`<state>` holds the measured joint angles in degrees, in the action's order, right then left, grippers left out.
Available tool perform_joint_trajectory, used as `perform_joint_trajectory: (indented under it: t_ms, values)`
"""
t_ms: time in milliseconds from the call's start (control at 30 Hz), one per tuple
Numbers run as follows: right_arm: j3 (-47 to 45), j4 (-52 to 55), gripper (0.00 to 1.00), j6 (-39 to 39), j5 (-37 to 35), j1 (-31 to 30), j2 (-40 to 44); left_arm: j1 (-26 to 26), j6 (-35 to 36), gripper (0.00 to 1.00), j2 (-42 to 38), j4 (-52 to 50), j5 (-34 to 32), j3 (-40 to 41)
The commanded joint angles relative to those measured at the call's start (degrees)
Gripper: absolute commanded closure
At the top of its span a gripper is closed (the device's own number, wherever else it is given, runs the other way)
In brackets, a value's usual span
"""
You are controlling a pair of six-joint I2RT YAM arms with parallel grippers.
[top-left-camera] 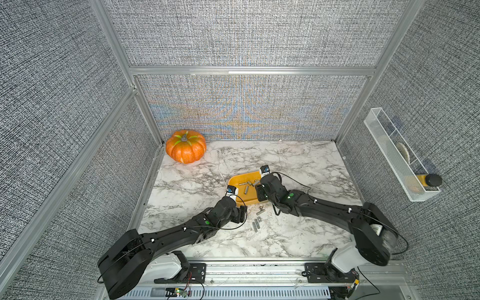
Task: Put the socket on the desktop into the storage box
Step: Place the socket head in the storage box, then pick up the socket head from the center of the board.
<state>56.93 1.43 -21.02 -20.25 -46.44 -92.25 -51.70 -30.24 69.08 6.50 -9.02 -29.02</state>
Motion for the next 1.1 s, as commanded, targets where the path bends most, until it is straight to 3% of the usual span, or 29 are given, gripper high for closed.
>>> perform_joint_trajectory:
  t_ms: [0, 167, 300, 467, 600, 800, 1067]
  values:
    - [4.2, -0.6, 0.60, 0.4, 0.9, 0.8, -5.4, -0.1, 0.3, 0.23, -0.9, -1.1, -0.5, -0.2]
    - [8.5, 0.0, 0.53, -0.3, 1.6, 1.9, -11.3, -0.1, 0.6, 0.23, -3.2, -3.5, -2.8, 0.0]
    - [9.2, 0.8, 0.41, -0.2, 1.9, 2.0, -11.2, -0.1, 0.3, 0.22, -5.0, -4.0, -4.0, 0.5]
    - [6.6, 2.8, 0.33, -0.6, 1.8, 1.4, -6.1, -0.1, 0.3, 0.19, -6.5, -3.9, -3.9, 1.1]
    - [2.5, 6.0, 0.31, -1.7, 0.4, -0.9, 0.7, -0.1, 0.2, 0.17, -6.6, -3.5, -3.0, 1.3]
    - [-6.9, 10.2, 0.36, -9.0, -0.8, -9.3, 12.4, -0.1, 0.9, 0.15, -5.6, -1.7, 0.5, 1.7]
    - [-18.4, 8.6, 0.60, -21.6, -1.2, -18.2, 16.4, -0.1, 1.4, 0.16, -3.7, -0.8, 1.7, 1.4]
